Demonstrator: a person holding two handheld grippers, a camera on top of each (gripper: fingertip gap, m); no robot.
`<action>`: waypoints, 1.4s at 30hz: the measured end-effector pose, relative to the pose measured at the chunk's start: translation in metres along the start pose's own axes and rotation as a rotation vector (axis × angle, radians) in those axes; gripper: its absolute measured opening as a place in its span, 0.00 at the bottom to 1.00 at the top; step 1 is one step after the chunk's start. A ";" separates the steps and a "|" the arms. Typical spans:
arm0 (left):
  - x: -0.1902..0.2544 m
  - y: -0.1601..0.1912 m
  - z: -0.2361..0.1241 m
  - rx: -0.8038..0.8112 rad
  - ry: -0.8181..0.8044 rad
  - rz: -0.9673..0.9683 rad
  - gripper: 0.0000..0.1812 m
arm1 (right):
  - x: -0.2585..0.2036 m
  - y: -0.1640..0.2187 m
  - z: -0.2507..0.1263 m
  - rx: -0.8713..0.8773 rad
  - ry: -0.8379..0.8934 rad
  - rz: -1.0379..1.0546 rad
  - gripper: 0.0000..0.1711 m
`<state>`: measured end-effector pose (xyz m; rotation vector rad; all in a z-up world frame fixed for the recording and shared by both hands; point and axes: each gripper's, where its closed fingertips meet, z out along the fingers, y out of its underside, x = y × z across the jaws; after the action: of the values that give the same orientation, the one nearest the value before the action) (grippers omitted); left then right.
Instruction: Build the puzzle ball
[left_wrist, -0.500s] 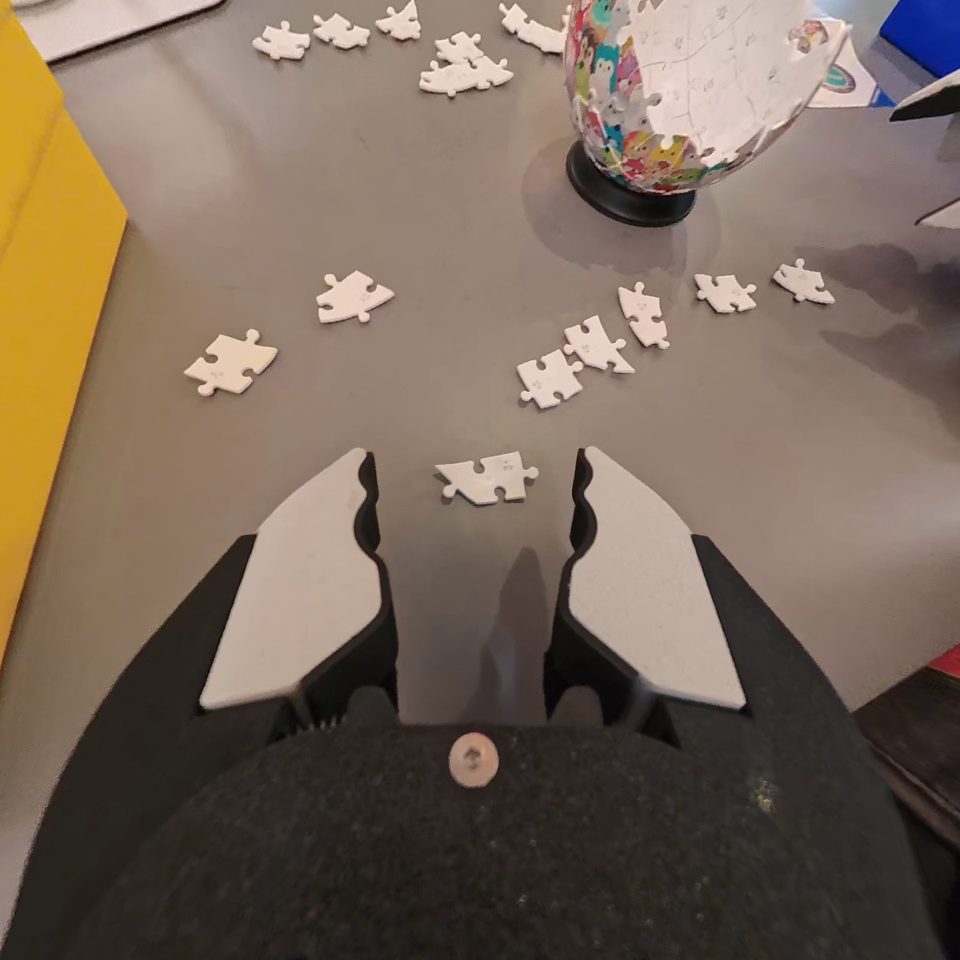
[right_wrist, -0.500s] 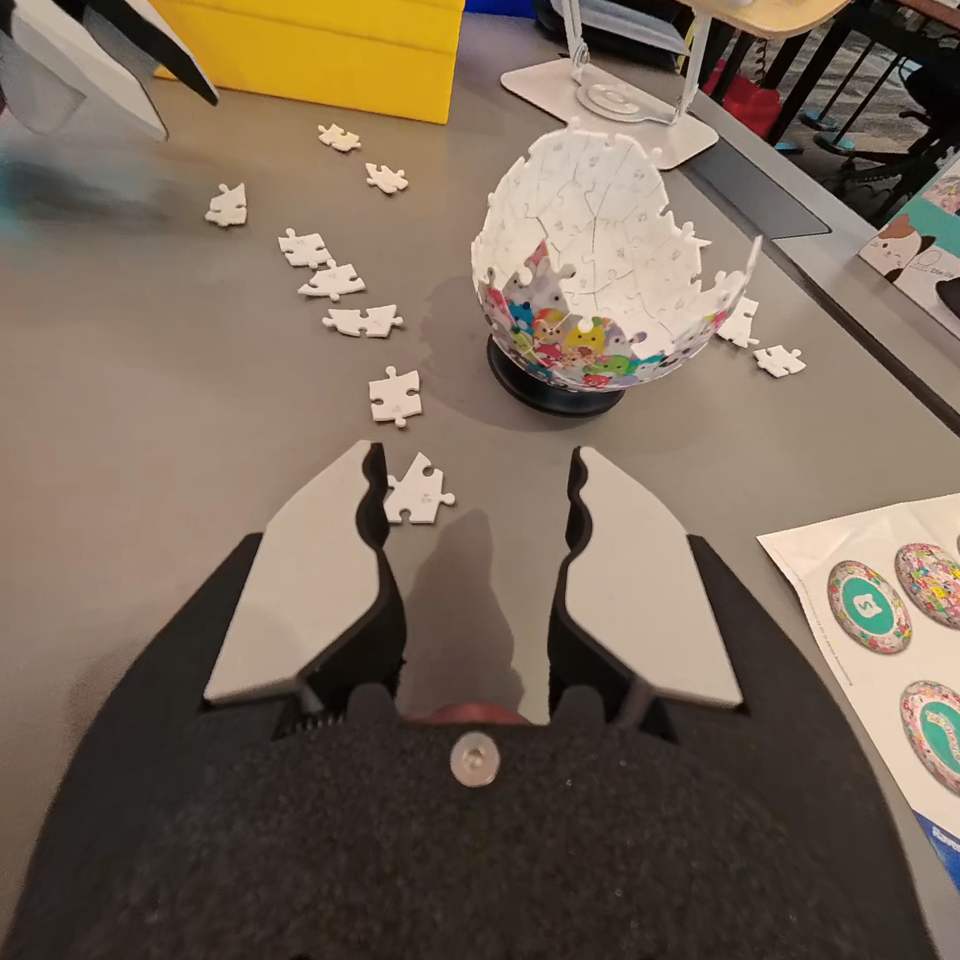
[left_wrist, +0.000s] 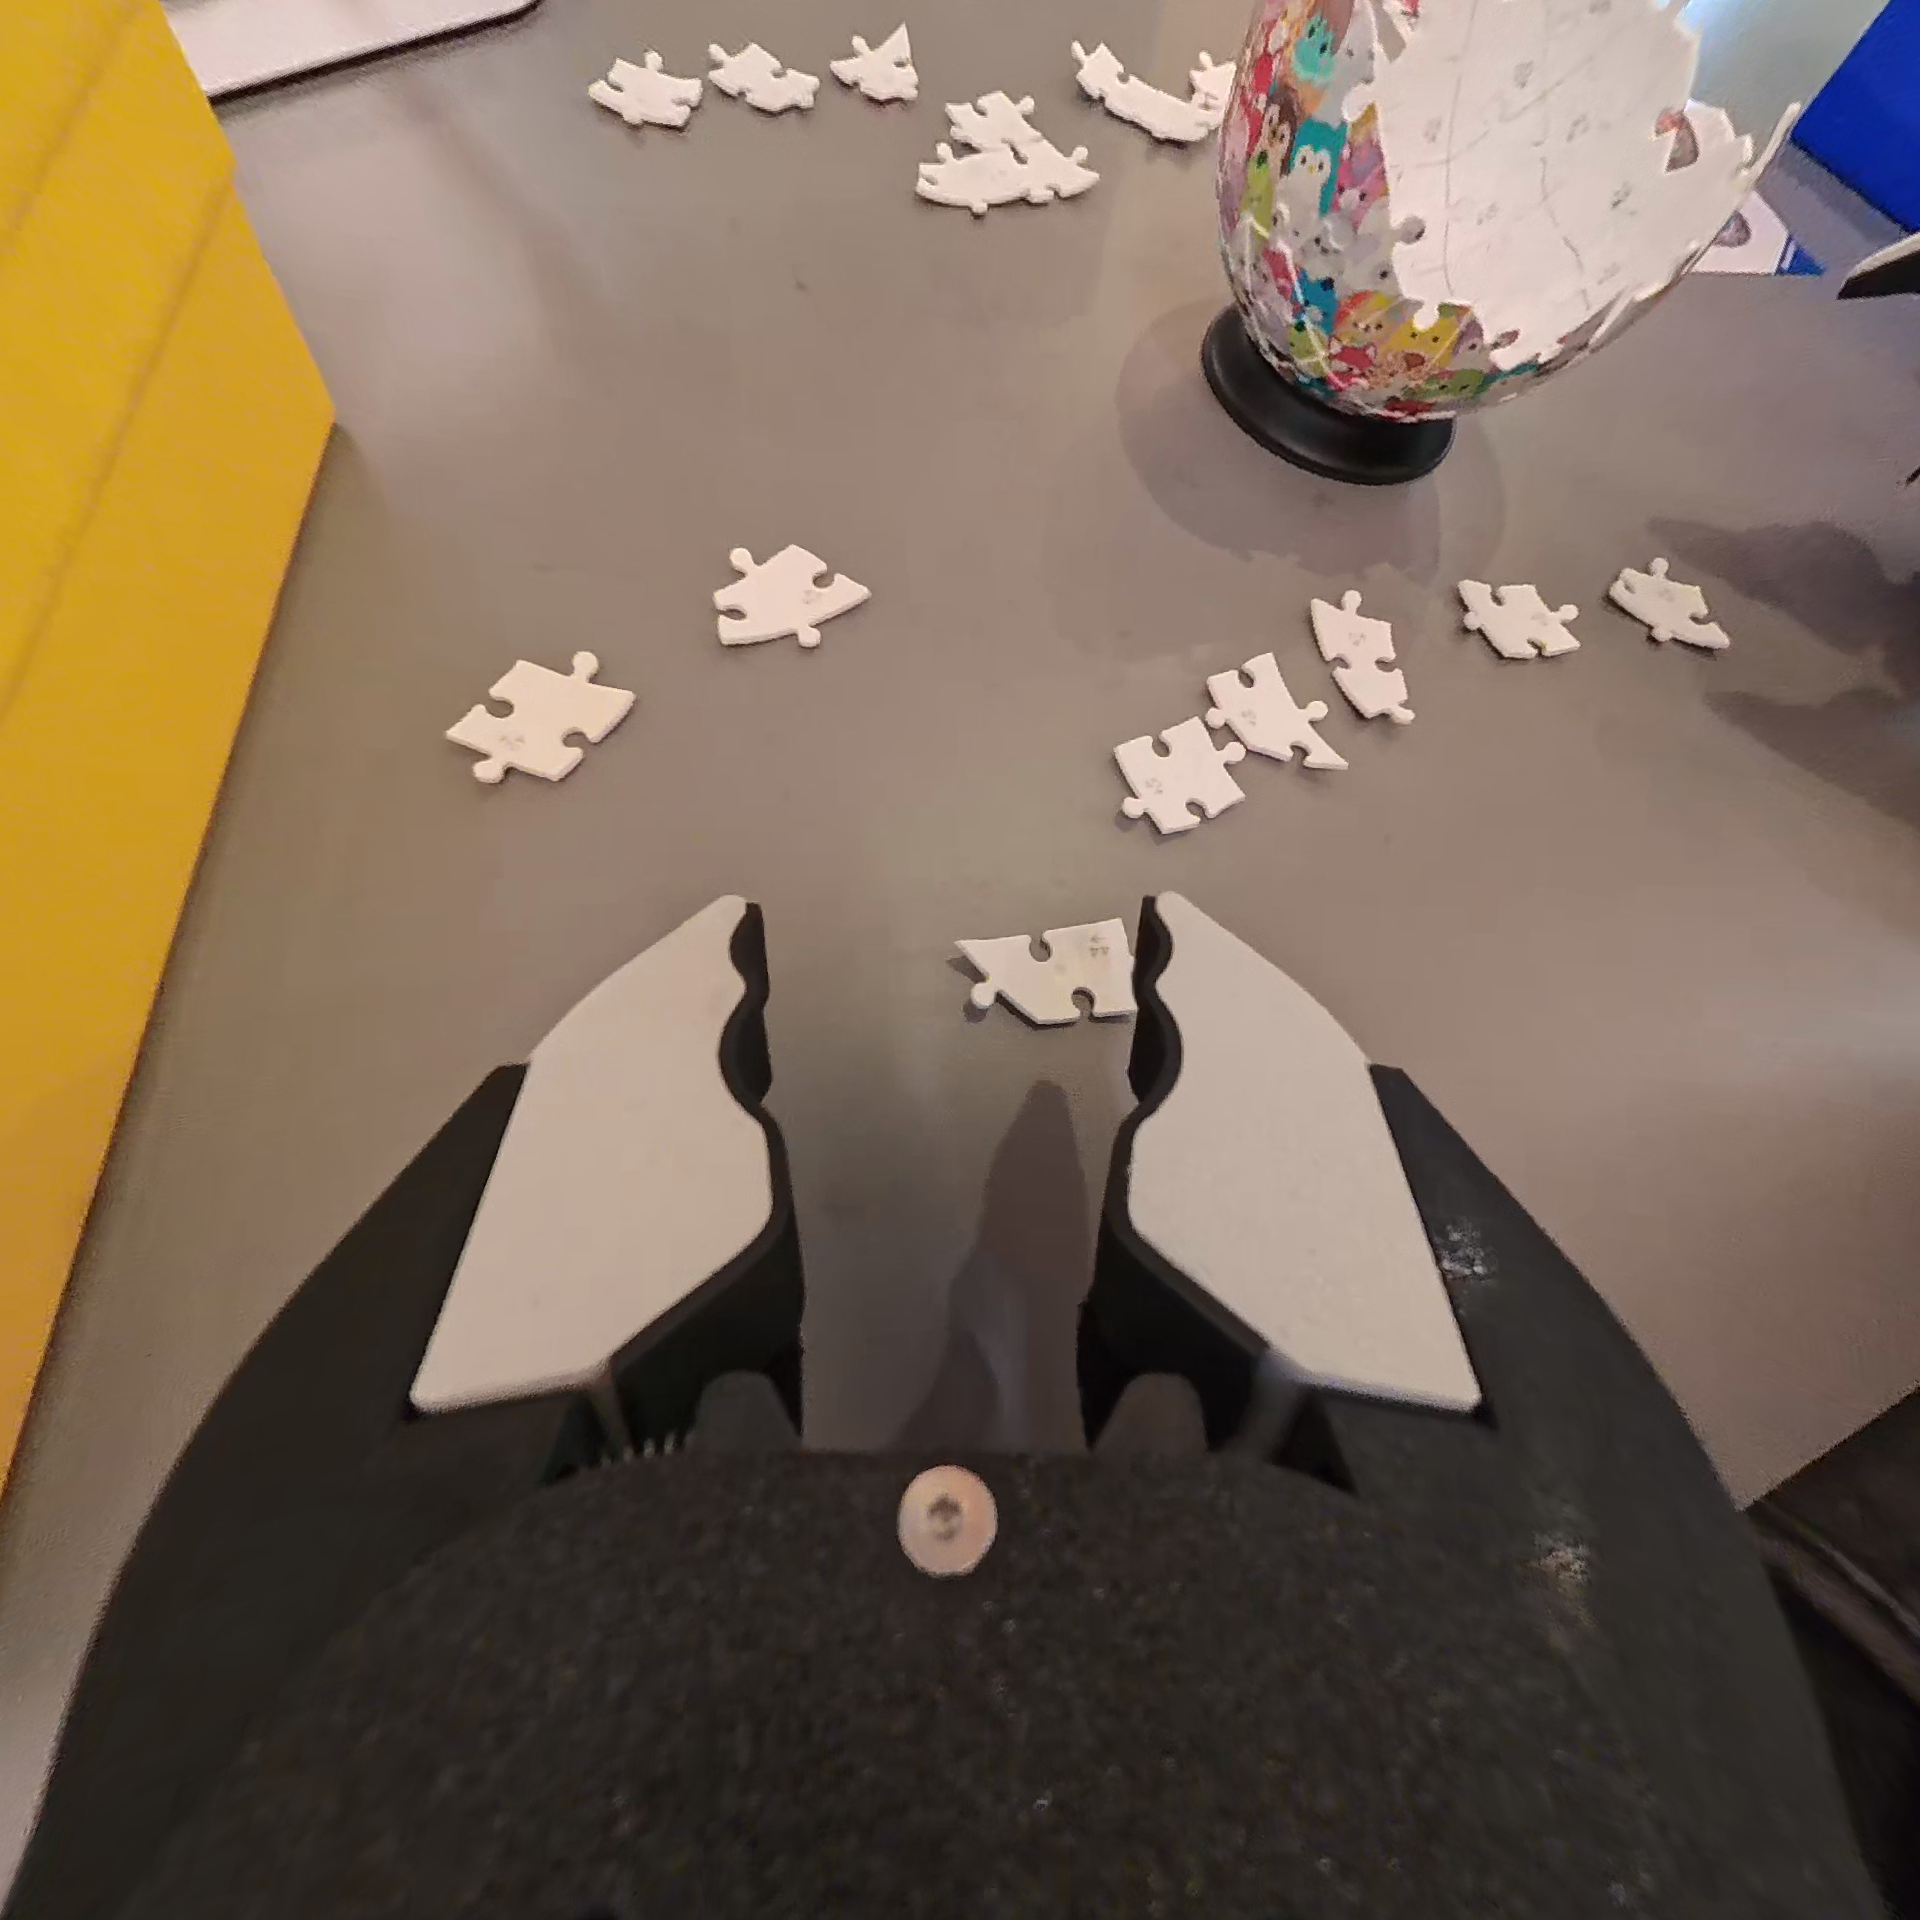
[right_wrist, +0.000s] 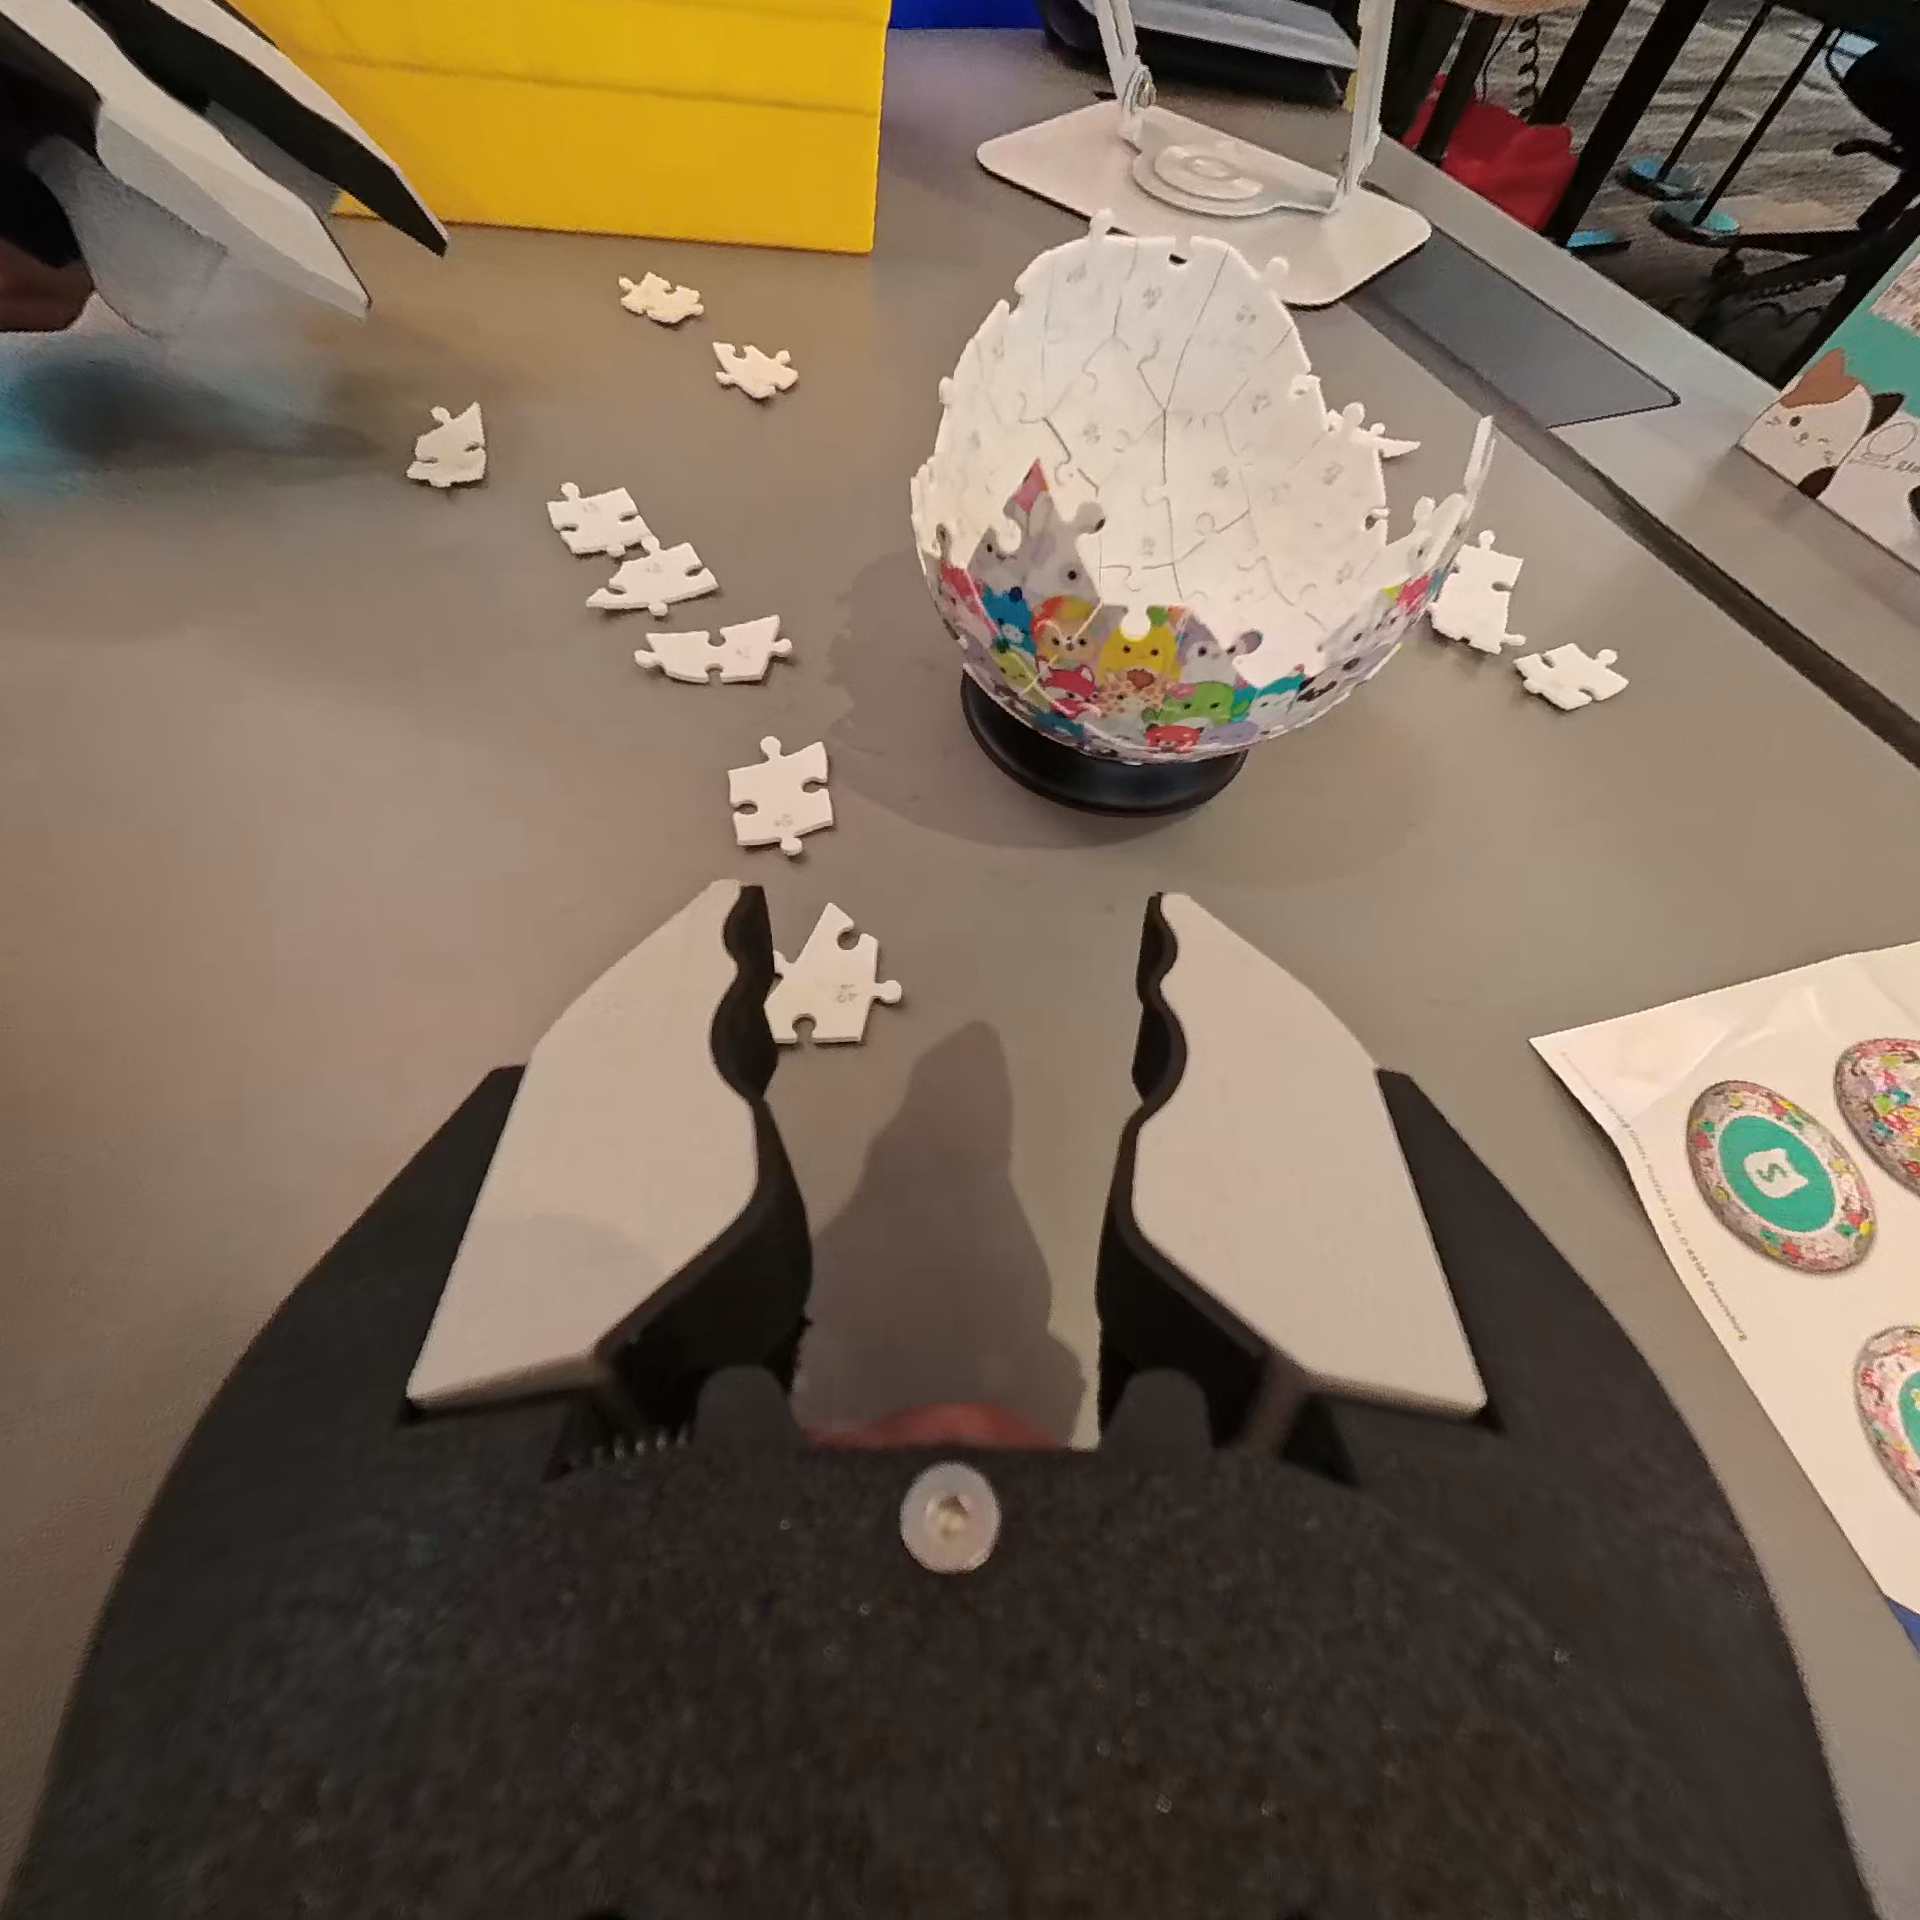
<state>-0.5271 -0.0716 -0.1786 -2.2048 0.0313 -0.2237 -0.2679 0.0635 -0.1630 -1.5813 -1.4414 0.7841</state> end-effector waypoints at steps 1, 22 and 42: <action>-0.001 0.000 -0.001 0.003 -0.006 0.001 0.37 | -0.001 0.001 0.001 -0.004 -0.003 -0.001 0.39; -0.010 0.002 0.004 -0.036 -0.031 0.030 0.34 | 0.019 -0.003 -0.005 0.034 0.113 0.119 0.39; -0.061 -0.003 0.059 -0.229 -0.194 0.015 0.44 | -0.002 0.002 -0.004 -0.001 0.080 0.024 0.37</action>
<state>-0.5770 -0.0169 -0.2195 -2.4441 -0.0355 0.0039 -0.2640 0.0609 -0.1628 -1.6160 -1.3680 0.7260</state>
